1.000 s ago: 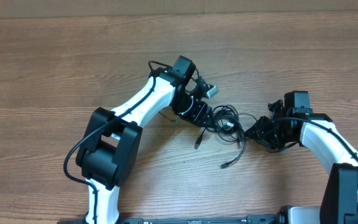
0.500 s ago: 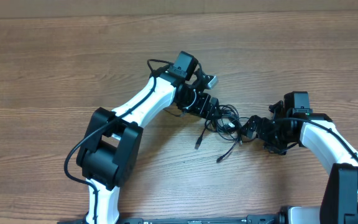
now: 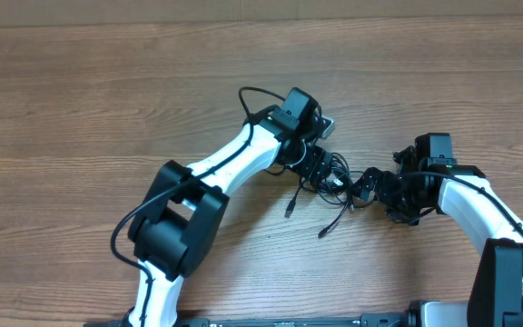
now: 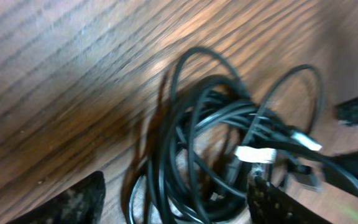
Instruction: Untangle cables
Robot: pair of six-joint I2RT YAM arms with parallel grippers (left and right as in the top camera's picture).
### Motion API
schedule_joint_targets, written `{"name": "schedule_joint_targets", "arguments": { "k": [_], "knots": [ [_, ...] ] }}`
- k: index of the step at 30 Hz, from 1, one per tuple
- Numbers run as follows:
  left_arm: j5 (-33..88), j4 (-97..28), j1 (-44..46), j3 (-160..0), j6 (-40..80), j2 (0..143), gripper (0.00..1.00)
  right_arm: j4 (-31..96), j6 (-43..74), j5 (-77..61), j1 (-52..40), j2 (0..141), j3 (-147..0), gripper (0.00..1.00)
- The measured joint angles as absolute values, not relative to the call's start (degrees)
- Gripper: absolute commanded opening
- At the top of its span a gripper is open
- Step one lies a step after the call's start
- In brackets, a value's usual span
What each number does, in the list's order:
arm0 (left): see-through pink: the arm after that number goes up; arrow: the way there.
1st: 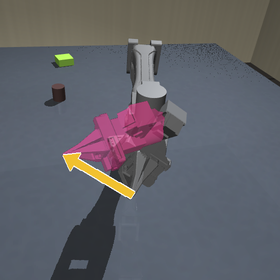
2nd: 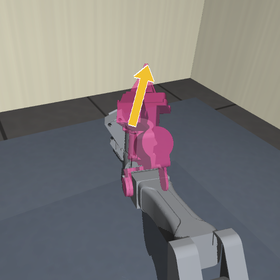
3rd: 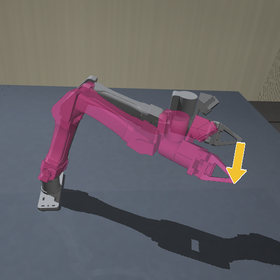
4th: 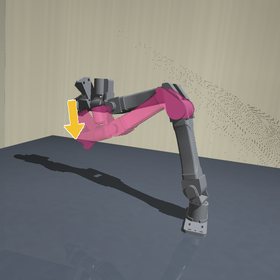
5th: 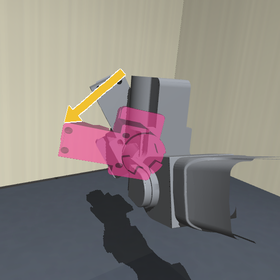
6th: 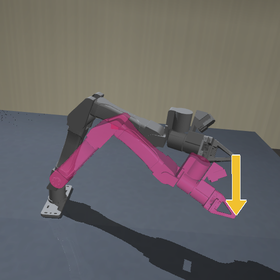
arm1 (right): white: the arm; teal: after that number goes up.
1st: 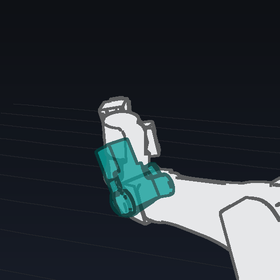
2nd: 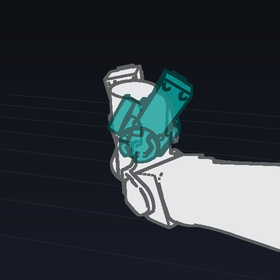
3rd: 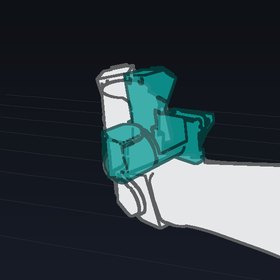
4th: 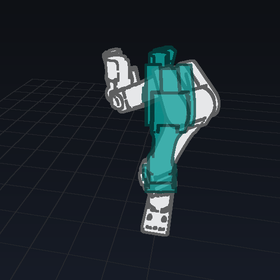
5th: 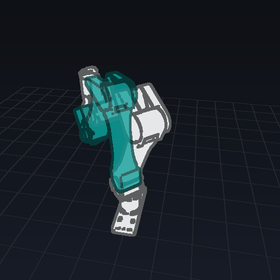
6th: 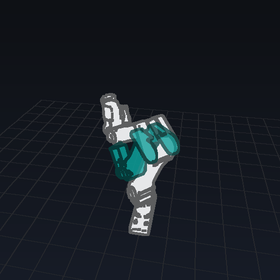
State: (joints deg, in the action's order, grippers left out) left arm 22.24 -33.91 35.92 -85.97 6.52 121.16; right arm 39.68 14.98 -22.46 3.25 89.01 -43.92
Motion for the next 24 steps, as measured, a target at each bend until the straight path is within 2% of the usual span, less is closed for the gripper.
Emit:
{"name": "schedule_joint_targets", "arguments": {
  "k": [6,11,12,14,24],
  "knots": [
    [21.4,-32.9,36.0,-86.0,7.4,123.2,0.54,39.8,15.0,-22.5,3.2,89.0,-43.9,1.00],
    [21.2,-32.9,36.0,-86.0,7.9,123.3,0.20,40.4,14.9,-22.3,3.3,89.0,-44.0,1.00],
    [21.2,-32.9,36.0,-86.0,7.8,123.3,0.11,40.7,15.0,-22.0,3.3,89.0,-44.1,1.00],
    [21.2,-32.9,36.0,-86.0,8.1,123.3,0.04,41.1,15.0,-21.7,3.2,89.0,-44.1,1.00],
    [21.8,-37.8,36.0,-87.3,6.0,123.3,0.04,44.3,14.9,-19.9,3.2,87.4,-44.3,1.00]
  ]
}}
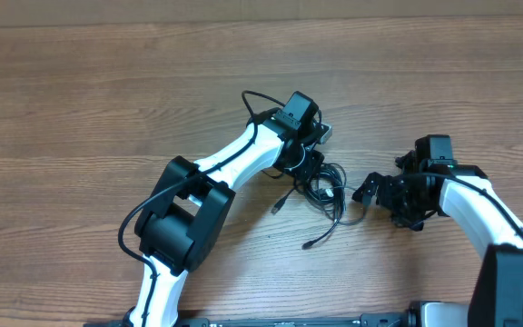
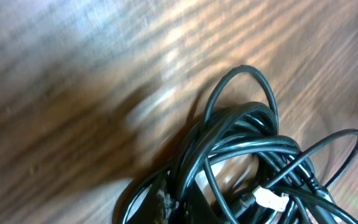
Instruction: Untangle cables
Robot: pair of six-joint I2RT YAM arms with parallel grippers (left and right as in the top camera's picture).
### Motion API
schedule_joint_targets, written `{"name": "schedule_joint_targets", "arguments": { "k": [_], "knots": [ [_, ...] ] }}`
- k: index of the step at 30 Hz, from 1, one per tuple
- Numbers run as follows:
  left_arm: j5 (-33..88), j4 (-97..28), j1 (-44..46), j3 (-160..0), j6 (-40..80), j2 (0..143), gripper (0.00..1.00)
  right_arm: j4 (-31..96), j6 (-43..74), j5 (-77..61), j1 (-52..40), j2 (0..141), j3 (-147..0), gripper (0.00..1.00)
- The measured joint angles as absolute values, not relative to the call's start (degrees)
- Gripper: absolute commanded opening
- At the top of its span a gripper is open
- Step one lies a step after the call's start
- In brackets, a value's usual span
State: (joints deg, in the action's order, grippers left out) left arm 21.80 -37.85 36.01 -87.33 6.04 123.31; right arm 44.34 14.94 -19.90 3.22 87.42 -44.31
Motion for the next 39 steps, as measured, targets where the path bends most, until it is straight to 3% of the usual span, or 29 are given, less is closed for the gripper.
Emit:
{"name": "schedule_joint_targets", "arguments": {
  "k": [5,9,14,18,39],
  "knots": [
    [22.3,-42.8,36.0,-89.0,1.7,123.2,0.04,44.1,14.3,-20.5,3.1,79.9,-44.3,0.99],
    [26.5,-43.8,36.0,-89.4,-1.7,122.7,0.04,44.2,12.3,-21.5,2.1,76.7,-44.4,0.91],
    [32.2,-43.8,36.0,-89.4,-4.5,121.0,0.04,44.6,10.4,-22.1,-0.7,76.8,-44.4,0.87],
    [34.4,-44.2,36.0,-89.6,-5.7,120.3,0.04,44.3,8.3,-21.8,-4.7,76.8,-44.4,0.63],
    [43.2,-47.0,34.7,-89.6,-12.6,120.3,0.04,40.6,7.4,-20.1,-7.9,76.8,-40.3,0.56]
  ]
}}
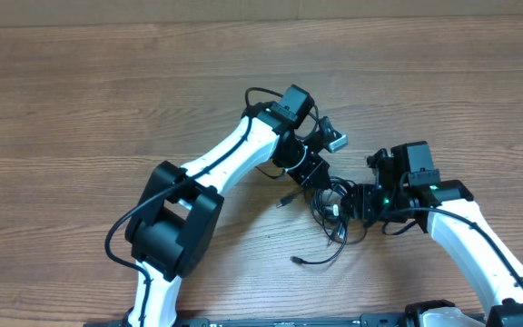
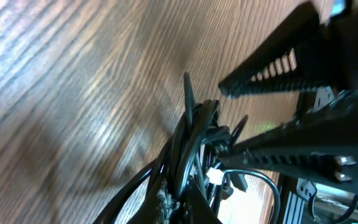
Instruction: Untangle cables
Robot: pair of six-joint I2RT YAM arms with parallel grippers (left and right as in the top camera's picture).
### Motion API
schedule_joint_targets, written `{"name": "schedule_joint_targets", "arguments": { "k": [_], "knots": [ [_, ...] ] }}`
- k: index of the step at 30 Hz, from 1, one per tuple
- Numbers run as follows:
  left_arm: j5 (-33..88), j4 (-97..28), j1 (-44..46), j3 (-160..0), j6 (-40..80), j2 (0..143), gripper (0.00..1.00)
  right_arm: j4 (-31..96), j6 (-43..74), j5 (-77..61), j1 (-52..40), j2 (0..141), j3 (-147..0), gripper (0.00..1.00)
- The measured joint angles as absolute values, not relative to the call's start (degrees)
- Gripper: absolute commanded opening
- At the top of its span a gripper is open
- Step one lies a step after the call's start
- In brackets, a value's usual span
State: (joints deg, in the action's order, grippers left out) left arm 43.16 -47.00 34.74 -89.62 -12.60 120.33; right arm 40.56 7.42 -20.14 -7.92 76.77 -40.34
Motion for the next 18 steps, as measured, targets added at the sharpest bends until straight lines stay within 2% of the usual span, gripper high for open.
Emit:
{"name": "schedule_joint_targets", "arguments": {
  "k": [3,7,11,15,18],
  "knots": [
    [43.7,-47.0,34.0,-89.6,-12.6,120.3,0.04,40.7,7.4,-21.3,-7.9,76.8,-39.0,0.54],
    [44.0,-47.0,33.7,-89.6,-12.6,120.3,0.04,40.9,7.4,-22.2,-7.9,76.8,-38.2,0.43],
    [44.0,-47.0,33.7,-89.6,-12.6,120.3,0.04,40.6,7.5,-22.5,-7.9,76.8,-38.2,0.27],
    [44.0,-46.9,33.7,-89.6,-12.6,120.3,0.04,40.3,7.3,-22.8,-7.9,76.8,-38.2,0.04],
    [43.9,-46.9,33.7,-89.6,-12.6,120.3,0.04,39.7,7.4,-23.0,-8.0,76.8,-38.2,0.04]
  ]
}}
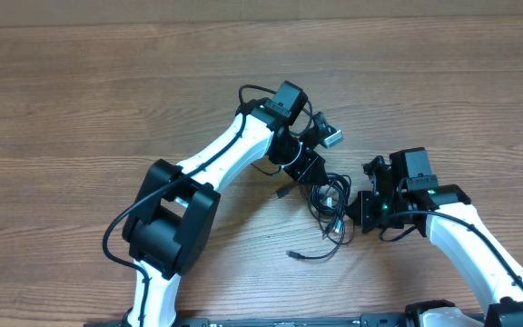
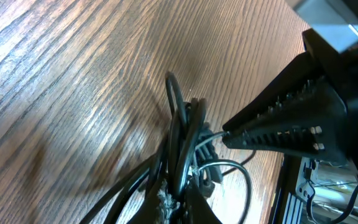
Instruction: Untangle cables
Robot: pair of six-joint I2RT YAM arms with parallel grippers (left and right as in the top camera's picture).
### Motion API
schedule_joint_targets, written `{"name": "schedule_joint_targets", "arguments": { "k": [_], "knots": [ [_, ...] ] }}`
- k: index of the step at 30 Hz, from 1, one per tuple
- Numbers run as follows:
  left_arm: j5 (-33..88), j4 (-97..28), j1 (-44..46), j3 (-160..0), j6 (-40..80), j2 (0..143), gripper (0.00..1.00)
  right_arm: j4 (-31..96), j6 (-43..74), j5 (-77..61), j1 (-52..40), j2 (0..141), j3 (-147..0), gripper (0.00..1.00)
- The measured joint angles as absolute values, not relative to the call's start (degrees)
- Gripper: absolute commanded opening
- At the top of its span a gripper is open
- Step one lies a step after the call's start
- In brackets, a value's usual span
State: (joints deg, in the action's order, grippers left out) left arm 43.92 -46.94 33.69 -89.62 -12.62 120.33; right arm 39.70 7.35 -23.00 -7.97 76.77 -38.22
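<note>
A tangle of thin black cables (image 1: 331, 202) lies on the wood table between my two arms, and one loose plug end (image 1: 293, 255) trails toward the front. My left gripper (image 1: 309, 170) comes at it from the upper left and is shut on several strands. In the left wrist view these cables (image 2: 182, 140) run up out of the left gripper (image 2: 176, 202). My right gripper (image 1: 358, 210) meets the tangle from the right. Its slotted black fingers (image 2: 284, 118) are pressed together, with a grey-black strand (image 2: 207, 138) at their tip.
The brown wooden table (image 1: 80, 109) stretches wide to the left and back. Its far edge runs along the top of the overhead view. The white left arm (image 1: 225, 159) crosses the middle, and the right arm (image 1: 479, 250) comes in from the lower right.
The right gripper's fingers were spread at the tangle; now they are together on a strand. The left gripper still holds the bundle, shifted slightly left.
First my left gripper stood open over the tangle, with the right gripper at its right side. Then the left was shut on the bundle and the right stood apart. Later the right gripper was open at the tangle, and now it is shut on a strand.
</note>
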Motion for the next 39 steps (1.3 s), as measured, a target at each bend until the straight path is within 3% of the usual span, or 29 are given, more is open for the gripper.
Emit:
{"name": "schedule_joint_targets", "arguments": {
  "k": [5,14,15,16,17,19,21,29,39],
  "knots": [
    [43.7,-47.0,33.7,-89.6,-12.6,120.3,0.04,39.7,9.5,-19.4,-8.0,76.8,-38.2,0.04],
    [41.3,-49.7,33.7,-89.6,-12.4,120.3,0.04,49.9,37.6,9.4,-7.7,76.8,-38.1,0.04],
    [41.3,-49.8,33.7,-89.6,-12.4,120.3,0.04,51.0,40.6,11.9,-7.4,76.8,-38.1,0.10],
    [41.3,-49.8,33.7,-89.6,-12.4,120.3,0.04,51.5,42.1,13.1,-7.2,76.8,-38.1,0.26],
    [41.3,-49.8,33.7,-89.6,-12.4,120.3,0.04,51.9,43.7,14.5,-6.8,76.8,-38.1,0.53],
    [41.3,-50.0,33.7,-89.6,-12.4,120.3,0.04,51.3,46.9,16.4,-6.2,76.8,-38.1,0.86],
    [41.3,-50.2,33.7,-89.6,-12.4,120.3,0.04,48.9,47.9,16.9,-6.0,76.8,-38.1,0.95],
    [41.6,-50.2,33.7,-89.7,-12.4,120.3,0.04,35.0,32.8,-0.3,-6.0,76.8,-37.9,0.88],
    [42.5,-47.0,33.7,-89.7,-6.7,120.3,0.04,34.1,21.9,-13.2,-8.8,76.8,-37.9,0.73]
  ]
}}
